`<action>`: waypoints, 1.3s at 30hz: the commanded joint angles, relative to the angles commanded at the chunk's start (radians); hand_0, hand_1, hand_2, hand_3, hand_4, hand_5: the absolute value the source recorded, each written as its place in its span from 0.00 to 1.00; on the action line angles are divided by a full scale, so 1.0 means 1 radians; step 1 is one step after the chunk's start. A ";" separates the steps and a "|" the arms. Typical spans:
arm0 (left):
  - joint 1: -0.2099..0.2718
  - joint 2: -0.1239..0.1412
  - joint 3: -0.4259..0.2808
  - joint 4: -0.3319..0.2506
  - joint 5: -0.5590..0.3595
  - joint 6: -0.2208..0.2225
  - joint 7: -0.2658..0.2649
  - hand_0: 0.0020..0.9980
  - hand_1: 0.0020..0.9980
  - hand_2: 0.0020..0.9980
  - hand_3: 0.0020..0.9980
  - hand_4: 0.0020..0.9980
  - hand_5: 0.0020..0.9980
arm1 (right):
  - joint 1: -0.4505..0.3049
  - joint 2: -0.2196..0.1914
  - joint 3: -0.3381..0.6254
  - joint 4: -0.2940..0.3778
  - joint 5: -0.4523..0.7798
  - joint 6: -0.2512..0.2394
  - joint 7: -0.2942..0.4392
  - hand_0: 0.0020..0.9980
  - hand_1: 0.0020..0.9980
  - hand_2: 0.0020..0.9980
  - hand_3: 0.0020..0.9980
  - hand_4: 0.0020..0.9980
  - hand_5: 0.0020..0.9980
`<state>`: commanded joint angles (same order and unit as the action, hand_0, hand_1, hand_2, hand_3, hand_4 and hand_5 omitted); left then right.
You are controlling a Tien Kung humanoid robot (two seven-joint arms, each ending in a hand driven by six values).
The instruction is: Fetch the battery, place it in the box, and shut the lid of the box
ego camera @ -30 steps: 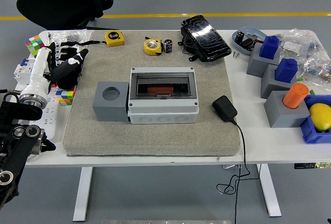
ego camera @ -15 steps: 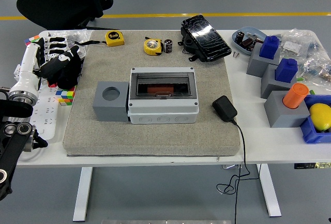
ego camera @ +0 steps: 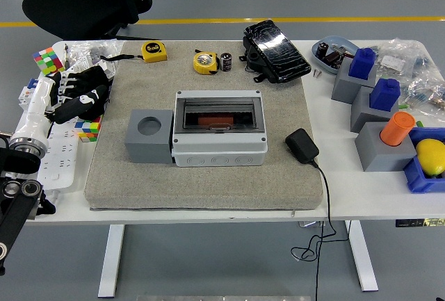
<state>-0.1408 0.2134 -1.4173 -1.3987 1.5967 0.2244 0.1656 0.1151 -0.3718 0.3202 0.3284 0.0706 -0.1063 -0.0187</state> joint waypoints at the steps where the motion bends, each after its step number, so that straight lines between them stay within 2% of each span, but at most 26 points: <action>1: 0.006 0.005 0.003 0.003 0.006 -0.004 0.004 0.46 0.62 0.63 0.64 0.93 0.42 | -0.003 0.003 0.003 0.000 -0.002 -0.001 0.000 0.58 0.63 0.67 0.57 0.97 0.50; 7: 0.025 0.022 0.027 0.018 0.032 -0.014 0.016 0.46 0.63 0.63 0.63 0.92 0.42 | -0.028 0.015 0.014 -0.011 0.007 -0.006 -0.002 0.58 0.63 0.66 0.57 0.97 0.50; 15: 0.025 0.016 0.050 0.024 0.060 -0.034 0.032 0.46 0.63 0.63 0.63 0.92 0.42 | -0.050 0.023 0.019 -0.019 0.018 -0.006 -0.006 0.58 0.63 0.66 0.57 0.97 0.51; 21: 0.031 0.029 0.067 0.023 0.060 -0.041 0.036 0.46 0.63 0.63 0.63 0.92 0.42 | -0.057 0.032 0.033 -0.018 0.010 -0.006 -0.005 0.58 0.63 0.66 0.57 0.96 0.51; 39: 0.017 0.005 0.041 0.020 0.077 -0.045 0.041 0.46 0.64 0.63 0.63 0.92 0.42 | -0.051 0.037 0.022 -0.020 0.018 -0.003 -0.008 0.58 0.63 0.67 0.56 0.96 0.51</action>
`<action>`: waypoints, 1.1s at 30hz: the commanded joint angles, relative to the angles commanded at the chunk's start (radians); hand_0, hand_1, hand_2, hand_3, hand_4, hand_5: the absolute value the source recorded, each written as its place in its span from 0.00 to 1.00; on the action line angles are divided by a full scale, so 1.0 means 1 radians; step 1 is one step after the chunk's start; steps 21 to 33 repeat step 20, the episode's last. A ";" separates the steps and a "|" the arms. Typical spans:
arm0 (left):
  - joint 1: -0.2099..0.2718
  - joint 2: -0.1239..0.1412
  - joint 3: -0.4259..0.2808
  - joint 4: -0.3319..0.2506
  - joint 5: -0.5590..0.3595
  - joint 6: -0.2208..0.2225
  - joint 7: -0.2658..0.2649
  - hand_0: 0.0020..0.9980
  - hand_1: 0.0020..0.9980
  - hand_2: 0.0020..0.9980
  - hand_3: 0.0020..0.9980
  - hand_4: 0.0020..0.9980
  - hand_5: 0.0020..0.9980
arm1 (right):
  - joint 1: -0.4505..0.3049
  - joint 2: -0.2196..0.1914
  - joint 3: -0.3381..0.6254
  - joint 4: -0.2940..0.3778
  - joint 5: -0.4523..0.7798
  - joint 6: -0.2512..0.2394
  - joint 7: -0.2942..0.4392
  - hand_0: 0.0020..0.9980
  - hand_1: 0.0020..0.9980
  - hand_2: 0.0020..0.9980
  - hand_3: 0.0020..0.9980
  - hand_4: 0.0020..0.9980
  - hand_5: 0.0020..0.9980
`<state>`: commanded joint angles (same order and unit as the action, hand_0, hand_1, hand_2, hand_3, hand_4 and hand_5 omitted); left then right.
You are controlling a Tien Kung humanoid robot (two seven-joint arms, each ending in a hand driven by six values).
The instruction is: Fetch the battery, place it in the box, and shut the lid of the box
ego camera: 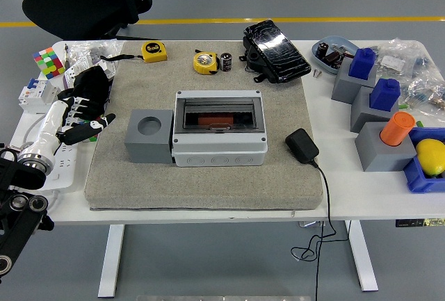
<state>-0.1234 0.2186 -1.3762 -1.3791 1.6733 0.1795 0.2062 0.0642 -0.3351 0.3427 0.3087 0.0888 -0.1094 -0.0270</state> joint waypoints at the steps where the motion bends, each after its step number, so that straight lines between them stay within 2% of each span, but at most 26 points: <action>1: -0.001 -0.002 -0.001 0.000 0.002 0.000 0.000 0.46 0.64 0.63 0.63 0.92 0.42 | 0.002 0.000 -0.003 0.000 0.002 0.000 0.000 0.58 0.63 0.67 0.56 0.96 0.51; 6: -0.010 -0.005 -0.006 0.000 0.010 0.000 0.000 0.46 0.64 0.63 0.62 0.92 0.42 | 0.013 -0.002 -0.014 0.000 0.007 -0.001 0.001 0.58 0.63 0.67 0.56 0.96 0.51; 13: -0.040 0.006 0.004 0.009 0.019 -0.004 -0.004 0.46 0.64 0.63 0.62 0.93 0.43 | 0.038 -0.007 -0.051 0.002 0.019 0.001 0.000 0.58 0.63 0.67 0.57 0.96 0.51; 33: -0.031 0.000 -0.001 0.006 0.020 -0.003 -0.006 0.46 0.64 0.63 0.62 0.93 0.43 | 0.026 -0.014 -0.064 0.001 0.022 0.000 -0.001 0.58 0.63 0.67 0.57 0.96 0.51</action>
